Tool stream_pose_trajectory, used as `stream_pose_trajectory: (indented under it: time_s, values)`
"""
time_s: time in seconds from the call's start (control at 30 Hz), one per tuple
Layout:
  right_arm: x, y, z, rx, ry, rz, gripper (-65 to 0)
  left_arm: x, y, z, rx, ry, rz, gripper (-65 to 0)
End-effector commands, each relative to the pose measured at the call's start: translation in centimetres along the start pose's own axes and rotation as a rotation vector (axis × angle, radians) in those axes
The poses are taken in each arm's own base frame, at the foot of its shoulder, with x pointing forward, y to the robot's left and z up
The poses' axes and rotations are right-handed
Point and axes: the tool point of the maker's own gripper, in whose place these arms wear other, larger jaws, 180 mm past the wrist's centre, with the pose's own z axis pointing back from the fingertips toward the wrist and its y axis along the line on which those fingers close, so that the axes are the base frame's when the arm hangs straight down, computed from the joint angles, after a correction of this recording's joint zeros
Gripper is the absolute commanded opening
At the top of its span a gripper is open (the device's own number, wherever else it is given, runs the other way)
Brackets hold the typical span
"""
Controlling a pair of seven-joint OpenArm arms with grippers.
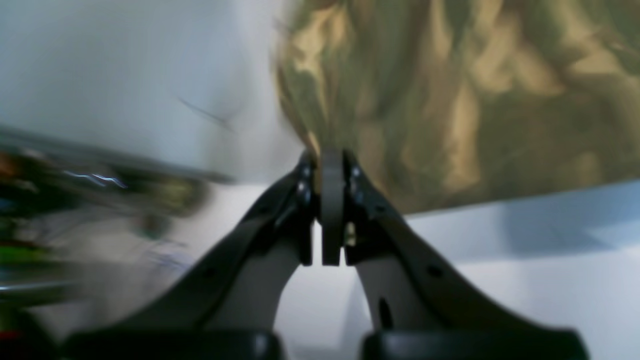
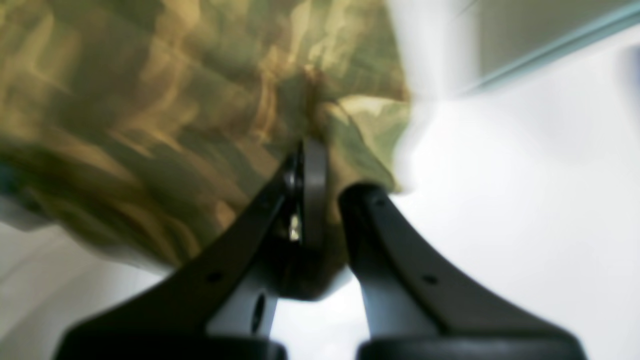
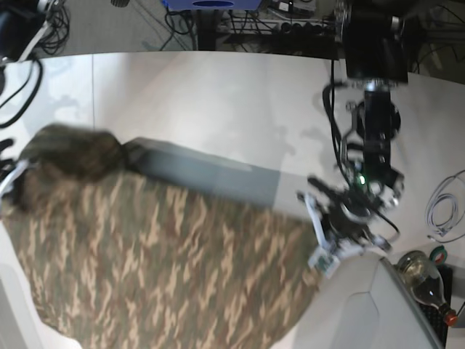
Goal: Layout the t-shirt on the table in an organized manner, then fold the t-shirt properly
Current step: 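Lift the shirt edge with both grippers and drag it to straighten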
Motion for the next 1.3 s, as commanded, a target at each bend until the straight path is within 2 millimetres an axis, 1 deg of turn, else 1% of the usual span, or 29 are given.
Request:
stream_pose_trajectory:
  time_s: [0.0, 0.03, 0.1, 0.13, 0.2, 0.23, 0.27, 0.3, 0.33, 0.43, 0.5, 0.57, 0.63, 0.73, 0.8, 0.87, 0.97, 1.0, 1.03, 1.1, 1.17, 1.2, 1.23, 1.27]
  values:
    - [0.2, -0.1, -0.4, 0.011, -0.038, -0.025, -64.8, 0.0, -0.5, -0.2, -0.009, -0.033, 0.017, -65.0]
    - [-1.7, 0.7, -1.2, 0.038, -0.010, -0.064, -64.8, -2.2, -1.8, -0.5, -0.034, 0.002, 0.032, -65.0]
    - [-4.6, 1.5, -2.0, 0.070, 0.038, -0.112, -64.8, -5.3, -3.8, -0.7, -0.064, 0.046, 0.060, -65.0]
    - [-5.7, 1.8, -2.4, 0.083, 0.060, -0.133, -64.8, -6.6, -4.6, -0.7, -0.075, 0.062, 0.072, -65.0]
    - [-7.7, 2.3, -2.4, 0.097, 0.102, -0.153, -64.8, -8.5, -5.8, -0.6, -0.092, 0.085, 0.086, -65.0]
    - [-8.2, 2.5, -2.3, 0.100, 0.112, -0.155, -64.8, -9.3, -6.3, -0.6, -0.100, 0.097, 0.091, -65.0]
    - [-8.6, 2.5, -2.2, 0.101, 0.121, -0.156, -64.8, -9.7, -6.4, -0.7, -0.101, 0.100, 0.096, -65.0]
    - [-9.1, 2.6, -2.1, 0.102, 0.132, -0.156, -64.8, -10.5, -6.3, -0.6, -0.098, 0.114, 0.108, -65.0]
    - [-9.4, 2.7, -2.0, 0.103, 0.138, -0.156, -64.8, -11.3, -5.8, -0.6, -0.085, 0.126, 0.125, -65.0]
    - [-10.0, 2.7, -1.8, 0.103, 0.151, -0.157, -64.8, -12.6, -5.0, -0.7, -0.065, 0.143, 0.153, -65.0]
    - [-10.7, 1.8, -1.3, 0.077, 0.155, -0.182, -64.8, -13.0, -4.7, -0.7, -0.059, 0.152, 0.160, -65.0]
    - [-10.8, 1.0, -1.1, 0.055, 0.151, -0.201, -64.7, -13.3, -4.7, -0.4, -0.061, 0.158, 0.142, -65.0]
    - [-11.1, 0.5, -0.8, 0.041, 0.154, -0.212, -64.2, -14.6, -5.3, 0.1, -0.072, 0.183, 0.141, -65.0]
    - [-11.4, 0.3, -0.7, 0.035, 0.160, -0.217, -63.6, -15.6, -5.9, 0.6, -0.082, 0.205, 0.145, -65.0]
    - [-11.5, 0.3, -0.6, 0.034, 0.163, -0.218, -57.8, -16.3, -6.4, 0.9, -0.090, 0.218, 0.147, -65.0]
    - [-11.6, 0.3, -0.6, 0.033, 0.165, -0.219, -44.9, -16.8, -6.8, 1.2, -0.097, 0.230, 0.147, -65.0]
    - [-11.8, -0.7, -0.6, -0.026, 0.172, -0.255, -30.0, -17.3, -7.3, 1.5, -0.105, 0.241, 0.148, -65.0]
    - [-11.9, -1.0, -0.6, -0.041, 0.173, -0.265, -27.8, -17.2, -7.3, 1.6, -0.104, 0.239, 0.146, -65.0]
    - [-12.0, -1.2, -0.6, -0.055, 0.177, -0.275, -27.3, -16.7, -7.1, 1.6, -0.099, 0.227, 0.145, -65.0]
    - [-12.2, -1.9, -0.4, -0.096, 0.183, -0.298, -27.2, -16.5, -6.9, 2.1, -0.092, 0.234, 0.137, -65.0]
    - [-13.0, -2.4, 0.1, -0.138, 0.209, -0.315, -27.0, -16.1, -6.1, 2.6, -0.075, 0.251, 0.131, -65.0]
    - [-13.0, -2.8, 0.4, -0.157, 0.207, -0.316, -26.9, -15.8, -5.8, 2.9, -0.069, 0.255, 0.127, -65.0]
    - [-12.6, -3.0, 0.6, -0.167, 0.197, -0.312, -26.9, -15.5, -5.6, 3.1, -0.063, 0.256, 0.123, -58.1]
    - [-12.6, -3.2, 1.0, -0.179, 0.195, -0.306, -26.9, -14.8, -5.1, 3.4, -0.050, 0.245, 0.115, -47.9]
